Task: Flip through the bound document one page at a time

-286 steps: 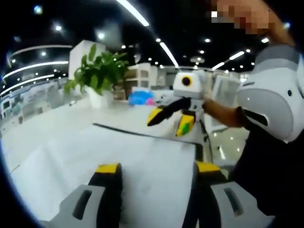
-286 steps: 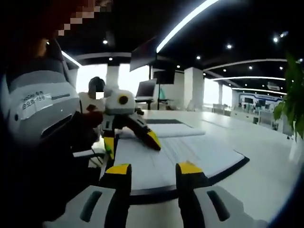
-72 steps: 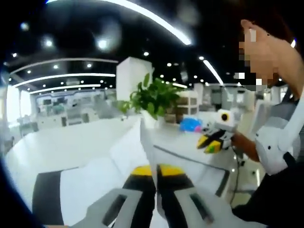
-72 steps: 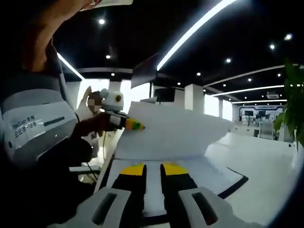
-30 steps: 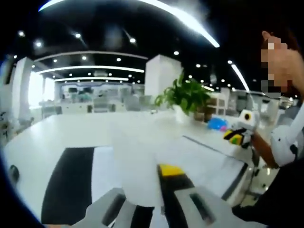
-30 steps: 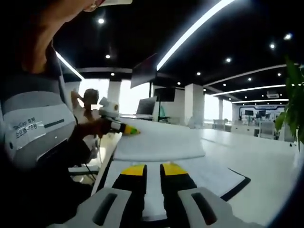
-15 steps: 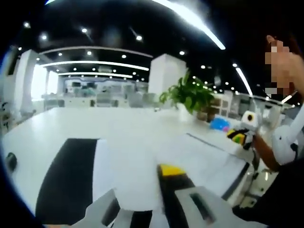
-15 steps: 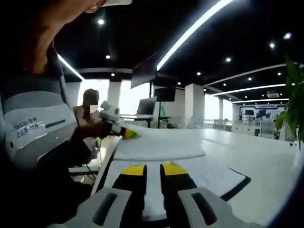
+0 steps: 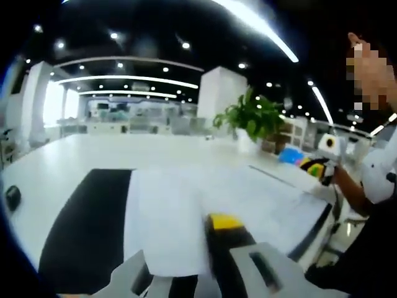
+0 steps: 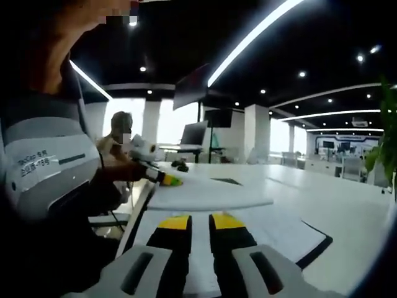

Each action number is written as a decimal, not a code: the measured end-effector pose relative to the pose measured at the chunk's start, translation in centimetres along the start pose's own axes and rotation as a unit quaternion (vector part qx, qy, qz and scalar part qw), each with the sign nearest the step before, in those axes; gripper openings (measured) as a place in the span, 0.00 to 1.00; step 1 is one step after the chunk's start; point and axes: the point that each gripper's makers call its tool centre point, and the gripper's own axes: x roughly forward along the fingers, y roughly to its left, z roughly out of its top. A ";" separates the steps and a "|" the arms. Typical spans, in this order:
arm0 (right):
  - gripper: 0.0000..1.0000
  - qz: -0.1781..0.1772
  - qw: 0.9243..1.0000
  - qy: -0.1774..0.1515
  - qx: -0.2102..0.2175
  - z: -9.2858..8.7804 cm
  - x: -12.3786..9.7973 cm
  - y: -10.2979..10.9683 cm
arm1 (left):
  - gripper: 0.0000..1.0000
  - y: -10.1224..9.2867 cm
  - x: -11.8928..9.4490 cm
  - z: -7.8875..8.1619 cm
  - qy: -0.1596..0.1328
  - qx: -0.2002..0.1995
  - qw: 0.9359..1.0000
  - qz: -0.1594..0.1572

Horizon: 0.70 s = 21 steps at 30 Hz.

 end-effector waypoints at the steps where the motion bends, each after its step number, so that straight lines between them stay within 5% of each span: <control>1: 0.15 0.002 1.000 0.002 0.000 0.0 0.2 0.0 | 0.06 0.2 0.0 -0.2 0.002 0.000 1.000 0.002; 16: 0.14 0.025 0.999 0.027 -0.014 0.5 4.0 -0.5 | 0.06 0.9 -0.2 -1.3 0.007 0.047 0.999 0.017; 21: 0.14 0.046 0.997 0.049 -0.034 1.2 7.7 -1.1 | 0.06 1.1 -0.3 -1.3 0.002 0.045 0.999 0.011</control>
